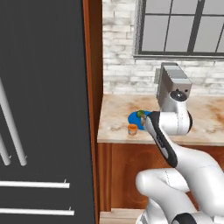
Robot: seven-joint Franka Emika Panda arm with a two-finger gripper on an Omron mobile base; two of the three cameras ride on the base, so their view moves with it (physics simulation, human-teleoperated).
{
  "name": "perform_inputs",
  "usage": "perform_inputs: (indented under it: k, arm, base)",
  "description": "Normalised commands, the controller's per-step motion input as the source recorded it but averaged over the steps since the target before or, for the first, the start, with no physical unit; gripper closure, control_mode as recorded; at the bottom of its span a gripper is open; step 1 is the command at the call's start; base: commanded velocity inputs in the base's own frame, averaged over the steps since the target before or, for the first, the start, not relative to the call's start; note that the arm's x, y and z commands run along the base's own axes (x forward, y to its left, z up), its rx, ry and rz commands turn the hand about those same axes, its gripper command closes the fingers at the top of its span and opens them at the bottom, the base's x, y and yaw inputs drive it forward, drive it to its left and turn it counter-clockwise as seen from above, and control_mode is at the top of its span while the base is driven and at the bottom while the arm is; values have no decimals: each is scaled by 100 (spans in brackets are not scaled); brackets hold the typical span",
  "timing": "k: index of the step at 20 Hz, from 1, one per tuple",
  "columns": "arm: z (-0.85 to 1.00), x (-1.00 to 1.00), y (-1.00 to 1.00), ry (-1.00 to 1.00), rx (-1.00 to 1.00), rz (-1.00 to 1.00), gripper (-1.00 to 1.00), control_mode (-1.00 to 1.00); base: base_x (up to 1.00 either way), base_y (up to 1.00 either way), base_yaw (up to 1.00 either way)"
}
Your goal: Pick the avocado and bread from the counter and place them on the plate. Then pick the jam from the cabinet and place it next to the plate. Lastly close the cabinet door.
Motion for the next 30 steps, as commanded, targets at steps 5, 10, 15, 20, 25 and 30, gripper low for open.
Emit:
perform_inputs:
  k: [5, 10, 15, 20, 25, 30]
  arm:
    - [-19, -17, 0, 0, 10, -23, -100, -100]
    - [-8, -24, 0, 0, 22, -11, -100, -100]
    - [0, -30, 9, -2, 6, -1, -100, -100]
    - [0, -57, 26, -4, -14, -1, -100, -100]
    - [0, -48, 24, -1, -15, 0, -100, -100]
    - [-1, -8, 4, 0, -3, 0, -100, 100]
  base:
    - [0, 0, 0]
    - [0, 0, 0]
    - [0, 0, 0]
    - [0, 0, 0]
    - [0, 0, 0]
    - [-48, 3, 0]
